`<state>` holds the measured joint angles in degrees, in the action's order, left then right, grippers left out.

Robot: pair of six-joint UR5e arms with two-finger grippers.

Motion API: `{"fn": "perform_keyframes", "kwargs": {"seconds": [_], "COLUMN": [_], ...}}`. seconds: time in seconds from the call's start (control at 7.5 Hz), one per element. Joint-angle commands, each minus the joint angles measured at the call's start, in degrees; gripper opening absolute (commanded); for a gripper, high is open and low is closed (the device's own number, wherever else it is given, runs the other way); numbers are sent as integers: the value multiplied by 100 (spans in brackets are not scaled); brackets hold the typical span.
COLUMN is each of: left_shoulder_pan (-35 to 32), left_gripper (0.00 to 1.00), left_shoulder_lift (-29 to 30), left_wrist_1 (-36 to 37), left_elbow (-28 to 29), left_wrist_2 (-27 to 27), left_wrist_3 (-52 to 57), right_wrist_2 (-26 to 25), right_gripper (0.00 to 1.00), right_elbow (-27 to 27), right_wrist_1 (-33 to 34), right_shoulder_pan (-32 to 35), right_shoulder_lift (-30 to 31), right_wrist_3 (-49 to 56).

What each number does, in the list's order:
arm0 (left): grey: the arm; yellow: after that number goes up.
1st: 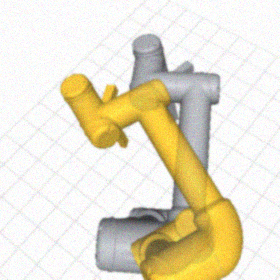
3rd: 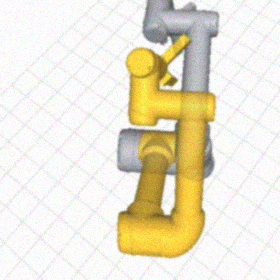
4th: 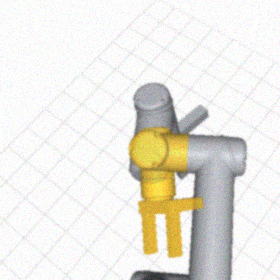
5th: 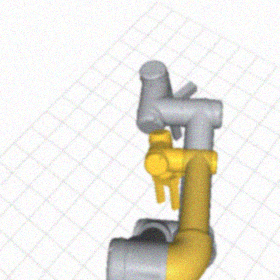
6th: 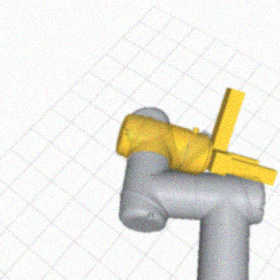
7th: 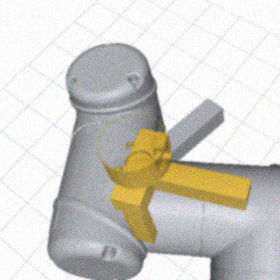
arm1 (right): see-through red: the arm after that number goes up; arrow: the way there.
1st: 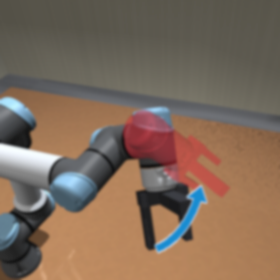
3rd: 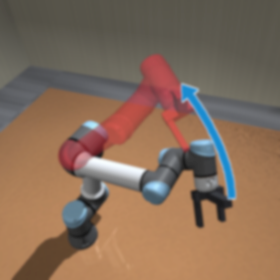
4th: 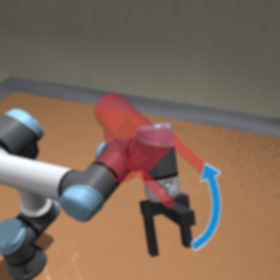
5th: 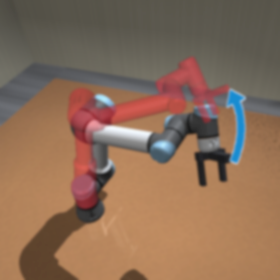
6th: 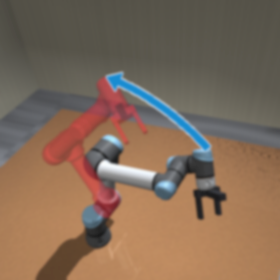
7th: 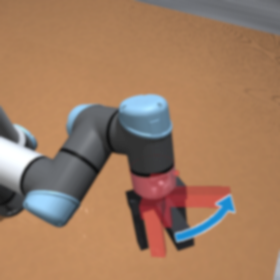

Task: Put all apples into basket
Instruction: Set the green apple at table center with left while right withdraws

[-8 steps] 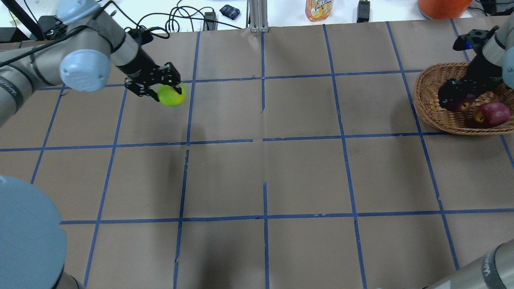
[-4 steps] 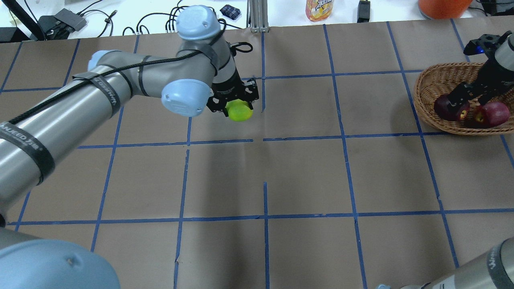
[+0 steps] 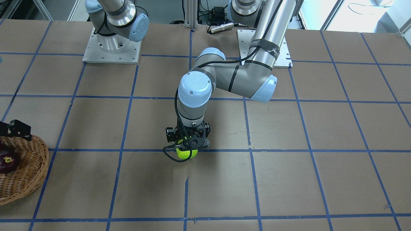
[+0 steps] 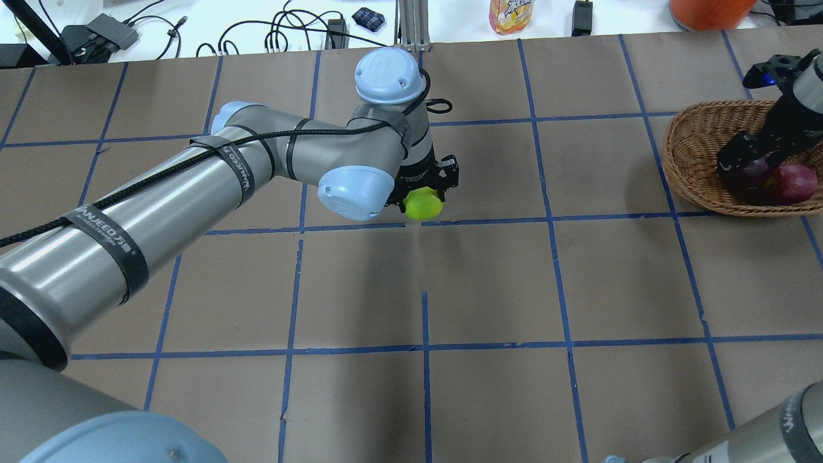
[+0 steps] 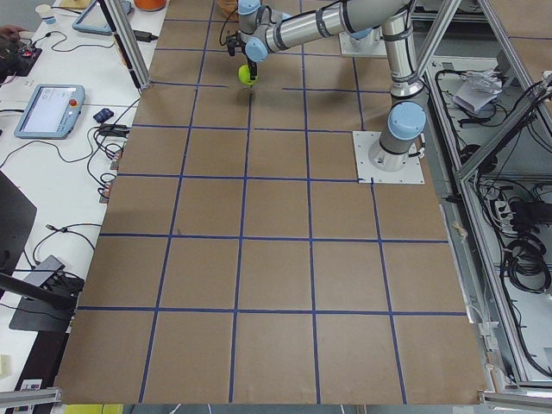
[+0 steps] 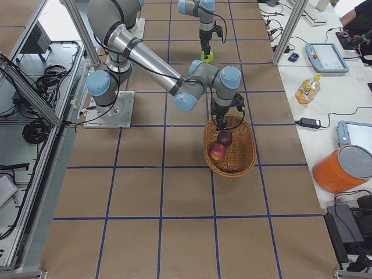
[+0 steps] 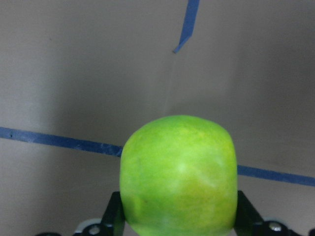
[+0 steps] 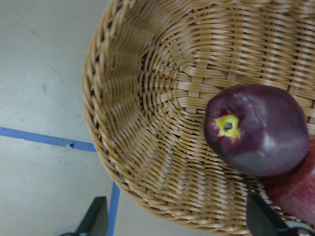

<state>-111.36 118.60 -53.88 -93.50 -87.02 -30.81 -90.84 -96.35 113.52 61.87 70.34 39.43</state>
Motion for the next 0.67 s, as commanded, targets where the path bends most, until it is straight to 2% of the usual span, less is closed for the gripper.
{"fn": "perform_keyframes", "kwargs": {"seconds": [0.0,0.27,0.4,0.53], "left_shoulder_pan": [341,833,1183,1631], "left_gripper": [100,100,100,100], "left_shoulder_lift": [-196,-652,-1028,-1354], "left_wrist_1": [-7,-593,-1197,-1865], "left_elbow": [-2,129,252,305], "left_wrist_2": [-219,-210,-228,-167], "left_wrist_3": [696,1539,2170,2698], "right_wrist_2": [13,48,266,477], "right_gripper": [100,100,100,100], "right_elbow": [-103,-435,-533,-543], "right_wrist_1": [-49,-6,186,649], "right_shoulder_pan": [612,1507,2060,2588], "right_shoulder_lift": [119,347,331,253], "right_wrist_3": [-554,-1950,-2775,-3653]}}
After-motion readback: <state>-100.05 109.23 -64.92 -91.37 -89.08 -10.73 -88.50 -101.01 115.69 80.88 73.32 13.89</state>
